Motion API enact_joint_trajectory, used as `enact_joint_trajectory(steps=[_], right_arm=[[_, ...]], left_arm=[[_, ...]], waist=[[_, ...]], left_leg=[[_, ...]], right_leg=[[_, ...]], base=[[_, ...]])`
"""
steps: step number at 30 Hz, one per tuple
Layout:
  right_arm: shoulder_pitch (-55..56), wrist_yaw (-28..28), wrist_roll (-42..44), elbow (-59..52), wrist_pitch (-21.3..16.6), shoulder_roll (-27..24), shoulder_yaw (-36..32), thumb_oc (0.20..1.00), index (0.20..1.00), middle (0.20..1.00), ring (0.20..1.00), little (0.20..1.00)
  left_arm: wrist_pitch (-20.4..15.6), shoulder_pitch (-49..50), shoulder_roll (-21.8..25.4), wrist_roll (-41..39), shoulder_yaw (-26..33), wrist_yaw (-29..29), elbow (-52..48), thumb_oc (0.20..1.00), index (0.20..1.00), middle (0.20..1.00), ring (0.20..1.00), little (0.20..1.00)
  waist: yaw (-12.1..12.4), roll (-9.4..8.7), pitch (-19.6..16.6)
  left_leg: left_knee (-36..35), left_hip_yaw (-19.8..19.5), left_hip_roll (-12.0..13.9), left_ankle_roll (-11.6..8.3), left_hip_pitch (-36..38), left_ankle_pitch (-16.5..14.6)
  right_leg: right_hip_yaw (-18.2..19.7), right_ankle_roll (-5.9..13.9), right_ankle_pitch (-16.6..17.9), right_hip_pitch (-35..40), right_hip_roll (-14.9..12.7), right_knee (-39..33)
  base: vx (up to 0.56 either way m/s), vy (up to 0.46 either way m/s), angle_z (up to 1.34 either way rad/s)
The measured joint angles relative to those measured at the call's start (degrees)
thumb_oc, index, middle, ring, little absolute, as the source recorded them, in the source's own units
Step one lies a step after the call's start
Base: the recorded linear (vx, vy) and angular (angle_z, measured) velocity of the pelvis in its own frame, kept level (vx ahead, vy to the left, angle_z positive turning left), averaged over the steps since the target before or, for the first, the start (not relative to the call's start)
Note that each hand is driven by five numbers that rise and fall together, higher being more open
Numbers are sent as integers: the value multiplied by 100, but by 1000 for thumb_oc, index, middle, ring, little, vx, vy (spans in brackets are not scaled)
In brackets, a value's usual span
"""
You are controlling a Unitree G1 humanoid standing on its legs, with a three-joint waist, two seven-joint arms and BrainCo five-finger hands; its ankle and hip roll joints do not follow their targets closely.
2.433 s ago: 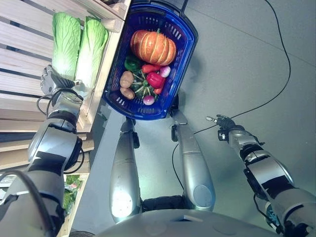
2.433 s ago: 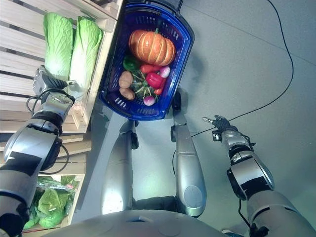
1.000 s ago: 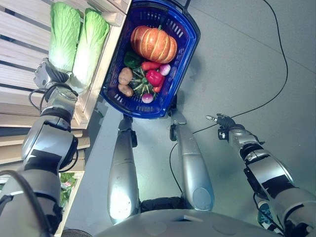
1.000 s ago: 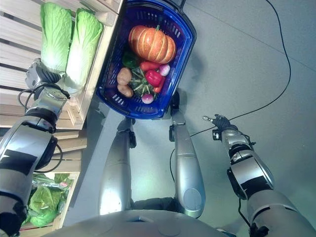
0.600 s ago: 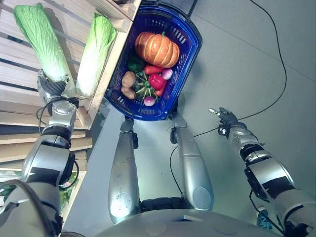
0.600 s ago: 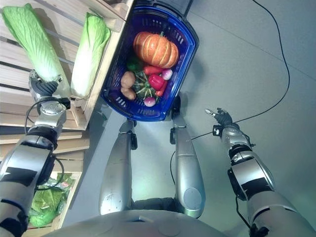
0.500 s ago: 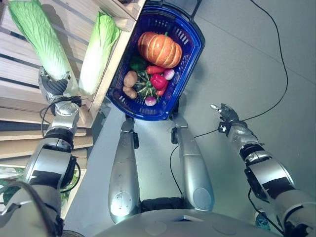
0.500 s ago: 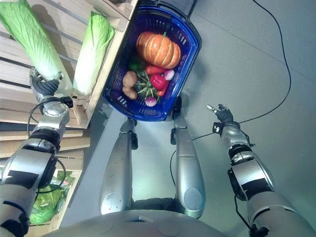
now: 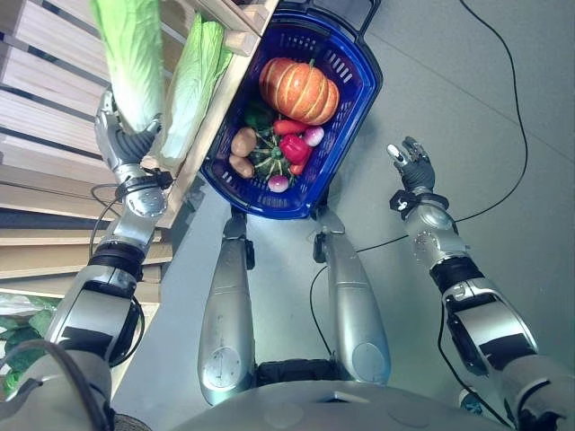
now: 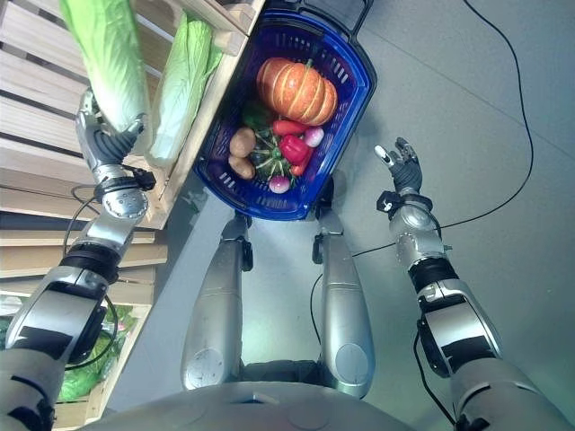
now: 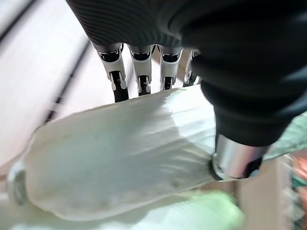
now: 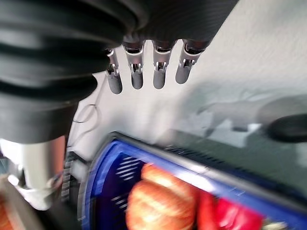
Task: Pick up fruits and vegetables into the basket
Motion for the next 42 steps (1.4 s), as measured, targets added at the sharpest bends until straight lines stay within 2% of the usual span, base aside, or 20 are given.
enact_joint_trajectory(steps=[3, 8, 19, 35, 42], right_arm=[[42, -52, 3, -457, -81, 2, 23, 1000, 1000, 1000, 1000, 1000], [63, -32, -32, -1148, -186, -2, 27, 1000, 1000, 1000, 1000, 1000], [182, 300, -86, -2177, -166, -10, 291, 1000, 1000, 1000, 1000, 1000], [103, 908, 61, -2977, 446, -5, 772, 1000, 1000, 1000, 1000, 1000], [140, 1085, 427, -3103, 471, -6, 780, 1000, 1000, 1000, 1000, 1000]], left_arm=[[-2, -214, 65, 485, -279, -9, -374, 200, 200, 200, 200, 200], [-33, -414, 197, 918, -614, -434, -744, 200, 200, 200, 200, 200], [-122, -484, 373, 1002, -1120, -1462, -1457, 200, 200, 200, 200, 200], [-121, -589, 117, 928, -1674, -2569, -1900, 200, 200, 200, 200, 200], [-117, -617, 94, 878, -1683, -2837, -1966, 200, 200, 200, 200, 200]], waist=[[-43, 4, 5], [-175, 13, 10], [-176, 33, 22], [-174, 35, 23], [-172, 35, 23]], left_leg=[[-8, 13, 10, -1, 6, 0], [-100, 89, 9, -3, 100, 2], [-130, 135, 16, -7, 131, 0], [-213, 187, 22, -5, 215, 22], [-215, 186, 22, -5, 215, 22]], right_leg=[[3, 0, 0, -1, 10, -9], [72, -12, 10, 6, 13, -22], [121, -25, 19, 9, 28, -53], [151, -24, 20, 46, 31, -57], [149, 1, 3, 46, 31, -61]], base=[[0, 9, -1], [-3, 35, -7], [-2, 3, -1], [1, -2, 0], [0, 0, 0]])
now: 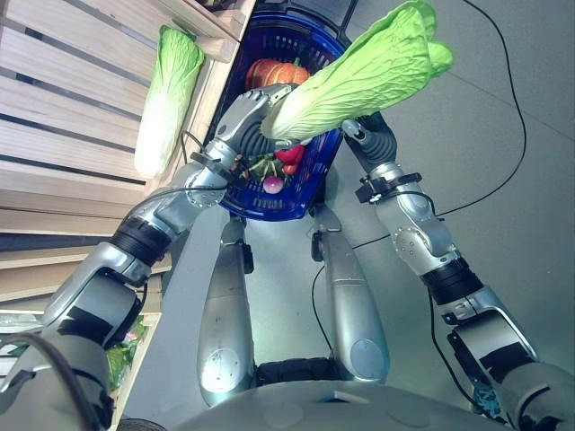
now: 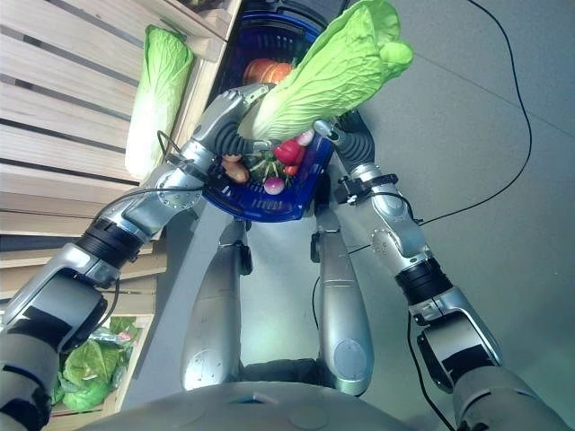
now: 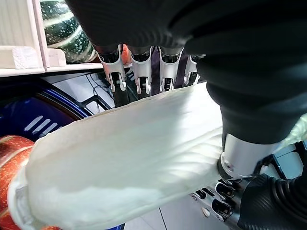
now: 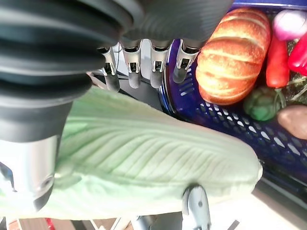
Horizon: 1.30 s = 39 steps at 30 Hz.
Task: Pick up fruits and vegetables into the basket
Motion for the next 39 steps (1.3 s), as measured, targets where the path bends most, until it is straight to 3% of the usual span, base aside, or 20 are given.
enact_joint_trajectory(steps=[10, 18, 19, 20, 32, 35, 37, 38, 39], right_arm=[[-3, 229, 480, -279, 20, -92, 148, 1000, 1000, 1000, 1000, 1000], [9, 373, 953, -294, -17, -116, 148, 1000, 1000, 1000, 1000, 1000], [9, 373, 953, -294, -24, -126, 149, 815, 815, 815, 815, 815], [9, 381, 954, -294, -31, -154, 152, 200, 200, 200, 200, 200], [112, 437, 1066, -294, -178, -307, 146, 200, 200, 200, 200, 200], [113, 437, 1067, -293, -181, -308, 146, 200, 200, 200, 200, 200], [113, 437, 1069, -291, -186, -309, 145, 200, 200, 200, 200, 200], [113, 437, 1070, -291, -189, -309, 145, 200, 200, 200, 200, 200], [111, 440, 1071, -291, -195, -311, 147, 200, 200, 200, 200, 200]], left_arm=[[34, -51, 39, -175, -206, -399, -22, 200, 200, 200, 200, 200], [295, -155, 68, -220, -323, -603, -127, 200, 200, 200, 200, 200], [357, -158, 70, -221, -323, -610, -164, 200, 200, 200, 200, 200], [385, -174, 71, -226, -327, -616, -172, 200, 200, 200, 200, 200], [515, -175, 82, -230, -371, -727, -333, 200, 200, 200, 200, 200], [546, -174, 80, -230, -374, -725, -342, 464, 464, 464, 464, 464], [628, -172, 79, -229, -376, -721, -380, 561, 561, 561, 561, 561], [634, -172, 79, -229, -376, -718, -384, 884, 884, 884, 884, 884], [650, -172, 74, -230, -376, -695, -384, 1000, 1000, 1000, 1000, 1000]], waist=[[3, -2, 1], [10, -2, 1], [12, -2, 1], [17, -2, 1], [23, -2, 1], [28, -2, 1], [32, -2, 1], [32, -2, 1], [33, -2, 1]], left_leg=[[-4, -10, 5, 0, -24, -1], [-40, -20, 8, 0, -36, 0], [-46, -21, 7, 0, -36, 0], [-51, -20, 7, 0, -36, 0], [-73, -32, 6, 0, -27, 0], [-76, -32, 6, 0, -27, 1], [-78, -33, 6, 0, -27, 1], [-78, -33, 6, 0, -27, 1], [-79, -33, 6, 0, -28, 1]], right_leg=[[-21, 2, -2, -1, 0, -30], [-37, -1, 2, -1, 0, -78], [-38, -25, 19, -1, 0, -82], [-39, -24, 19, -1, 0, -85], [-52, -25, 20, 0, -1, -81], [-53, -25, 20, 0, -2, -82], [-54, -25, 20, 0, -2, -82], [-54, -25, 20, 0, -2, -83], [-55, -26, 20, 0, -3, -83]], base=[[0, 0, 0], [0, 0, 0], [0, 0, 0], [0, 0, 0], [0, 0, 0], [0, 0, 0], [0, 0, 0], [0, 0, 0], [0, 0, 0]])
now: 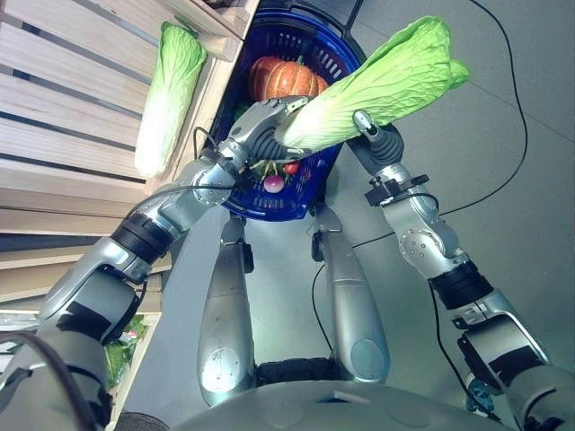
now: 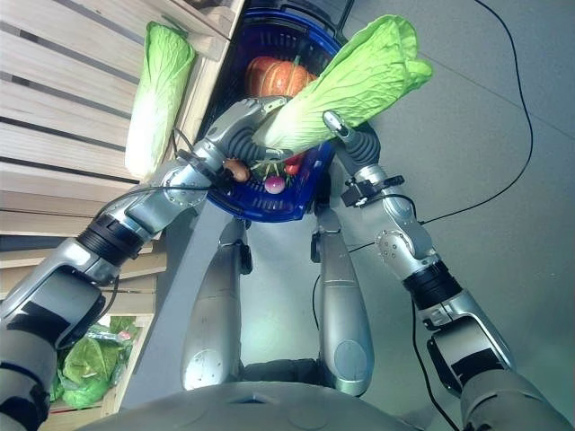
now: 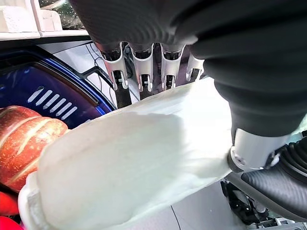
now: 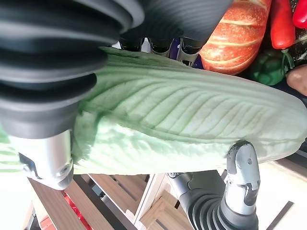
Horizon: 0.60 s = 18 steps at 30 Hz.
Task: Pick up fruits and vegetables into the basket
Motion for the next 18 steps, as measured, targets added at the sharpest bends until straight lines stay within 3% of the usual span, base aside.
enact_joint_trajectory(steps=[3, 8, 13, 18], right_arm=[[-27, 180, 2, -21, -86, 3, 72, 200, 200, 200, 200, 200], [-60, 291, 3, -102, -248, 50, 73, 200, 200, 200, 200, 200], [-154, 340, 4, -102, -298, 153, 57, 200, 200, 200, 200, 200], [-348, 340, 0, -102, -308, 342, -47, 200, 200, 200, 200, 200]], left_arm=[[226, 40, -5, -50, -1, 29, 39, 1000, 1000, 1000, 1000, 1000], [199, 420, -85, -662, 77, 634, 147, 1000, 1000, 1000, 1000, 1000], [-166, 744, -330, -732, 452, 1365, 215, 1000, 1000, 1000, 1000, 1000], [-421, 851, -553, -866, 905, 1731, 234, 1000, 1000, 1000, 1000, 1000]], waist=[[-7, 0, 0], [32, 0, 0], [63, 0, 0], [106, 0, 0]], left_leg=[[0, -2, 0, 0, 0, 0], [0, -7, 0, -1, 1, 0], [1, -17, -1, -3, 1, 4], [11, -20, -2, -11, 27, 12]], right_leg=[[-2, 0, 0, 0, 1, 0], [-6, 0, 0, 0, 0, 2], [-15, 0, 0, 1, -1, 12], [-19, -2, -1, 1, -2, 62]], base=[[0, 0, 0], [0, 0, 0], [0, 0, 0], [0, 0, 0]])
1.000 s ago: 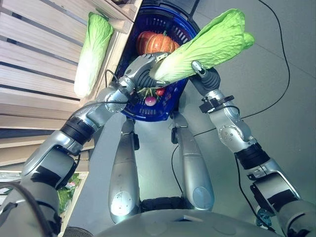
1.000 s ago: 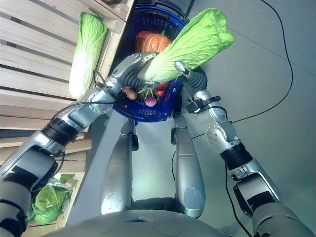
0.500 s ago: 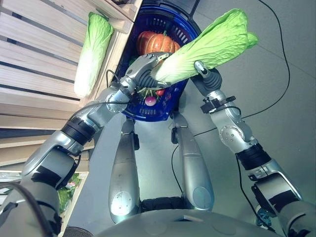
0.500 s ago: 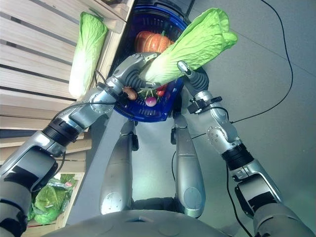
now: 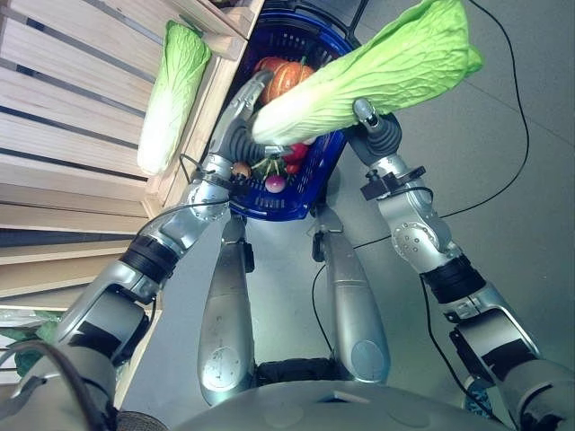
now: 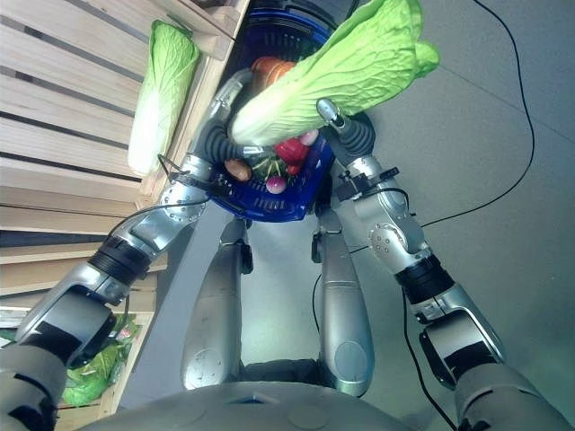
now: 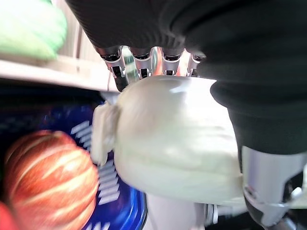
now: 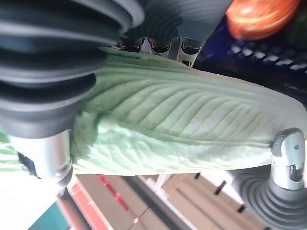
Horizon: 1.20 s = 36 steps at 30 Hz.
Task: Pick up fruits and vegetables into the basket
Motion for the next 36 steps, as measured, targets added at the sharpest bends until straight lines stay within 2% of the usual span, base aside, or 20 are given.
enact_joint_trajectory(steps=[5, 12, 18, 23, 32, 36], right_arm=[[-198, -70, -200, -8, 19, 64, -37, 200, 200, 200, 200, 200], [-346, -485, -633, 119, 92, 202, -43, 200, 200, 200, 200, 200], [-568, -988, -889, 1075, 329, 173, 2, 200, 200, 200, 200, 200], [-703, -1422, -923, 1845, 588, 122, 9, 200, 200, 200, 200, 200], [-1475, -1630, -916, 2857, 777, 125, 6, 200, 200, 200, 200, 200], [-1925, -1712, -935, 3554, 1102, 129, 22, 200, 200, 200, 200, 200]], left_arm=[[-5, 59, -154, -289, 271, 75, -1, 1000, 1000, 1000, 1000, 1000], [14, 70, -188, -533, 358, 270, 319, 1000, 1000, 1000, 1000, 1000], [18, -104, -136, -908, 941, 584, 845, 1000, 1000, 1000, 1000, 1000], [14, -419, -119, -921, 902, 622, 922, 1000, 1000, 1000, 1000, 1000], [9, -699, -123, -1135, 859, 597, 1315, 1000, 1000, 1000, 1000, 1000], [7, -978, -127, -1155, 657, 490, 1524, 1000, 1000, 1000, 1000, 1000]], waist=[[36, 0, 0], [38, 0, 0], [89, 8, 4], [190, 42, 24], [233, 92, 54], [342, 148, 86]], left_leg=[[3, -1, -7, 0, 13, 8], [12, 0, -8, 0, 16, 10], [40, 10, -14, -3, 39, 12], [40, -18, -16, -15, 39, 28], [42, -72, -24, -29, 29, 71], [43, -90, -35, -28, 29, 104]], right_leg=[[-3, 10, -8, 1, -9, 35], [-1, 0, -1, 1, -9, 38], [-12, -3, -2, 1, -22, 91], [-45, 25, -22, 1, -30, 119], [-95, 23, -22, 2, -44, 145], [-127, 21, -22, 5, -64, 176]], base=[[2, 7, 0], [2, 5, 0], [0, 0, 0], [0, 0, 0], [2, -1, 1], [10, 3, 4]])
